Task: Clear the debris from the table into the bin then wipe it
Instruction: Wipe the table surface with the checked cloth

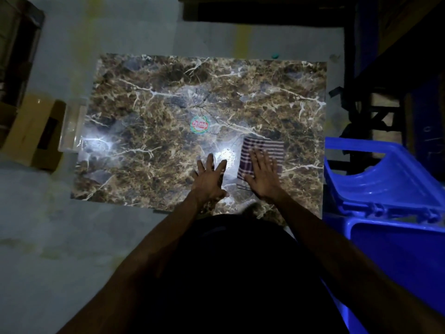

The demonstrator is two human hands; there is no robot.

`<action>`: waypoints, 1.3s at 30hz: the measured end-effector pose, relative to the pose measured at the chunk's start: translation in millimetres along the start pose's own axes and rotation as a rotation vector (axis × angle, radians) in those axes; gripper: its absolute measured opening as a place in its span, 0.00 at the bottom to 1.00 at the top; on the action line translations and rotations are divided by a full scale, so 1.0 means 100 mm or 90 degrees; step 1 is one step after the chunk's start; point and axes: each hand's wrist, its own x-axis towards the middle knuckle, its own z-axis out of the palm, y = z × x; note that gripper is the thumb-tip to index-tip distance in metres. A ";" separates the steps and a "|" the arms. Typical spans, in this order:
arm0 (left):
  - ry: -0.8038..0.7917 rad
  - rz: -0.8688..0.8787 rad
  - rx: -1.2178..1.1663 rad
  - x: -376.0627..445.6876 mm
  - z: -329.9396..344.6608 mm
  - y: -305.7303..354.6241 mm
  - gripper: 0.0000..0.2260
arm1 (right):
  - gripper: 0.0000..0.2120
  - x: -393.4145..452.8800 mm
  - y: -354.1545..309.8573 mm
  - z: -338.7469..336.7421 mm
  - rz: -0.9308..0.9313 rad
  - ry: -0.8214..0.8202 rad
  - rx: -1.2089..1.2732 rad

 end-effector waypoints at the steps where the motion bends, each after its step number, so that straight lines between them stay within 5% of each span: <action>1: -0.008 -0.007 -0.007 0.00 -0.01 0.00 0.54 | 0.37 -0.01 -0.14 0.09 -0.020 -0.016 0.009; 7: 0.008 -0.050 -0.035 0.09 -0.11 -0.09 0.53 | 0.37 -0.50 0.04 0.12 -0.141 -0.089 -0.043; 10: 0.007 -0.053 -0.029 0.09 -0.09 -0.12 0.52 | 0.40 -0.40 0.32 -0.14 -0.051 -0.138 -0.046; 14: 0.000 -0.051 -0.023 0.12 -0.09 -0.10 0.53 | 0.39 0.20 0.11 -0.30 0.028 -0.071 0.022; 20: 0.026 -0.032 -0.017 0.07 -0.23 -0.15 0.45 | 0.35 0.34 -0.53 0.04 -0.063 -0.098 -0.001; 24: 0.045 -0.035 0.001 0.07 -0.26 -0.27 0.43 | 0.36 -0.21 -0.19 0.05 -0.126 -0.164 -0.057; 28: 0.072 -0.026 -0.002 0.09 -0.25 -0.34 0.42 | 0.36 -0.20 0.18 -0.26 -0.054 -0.155 -0.047; 32: 0.079 -0.016 -0.011 0.13 -0.32 -0.35 0.41 | 0.37 0.47 -0.09 -0.35 0.054 -0.072 -0.001; 39: 0.107 -0.001 -0.037 0.32 -0.53 -0.56 0.44 | 0.34 0.72 -0.81 -0.06 -0.062 -0.110 -0.001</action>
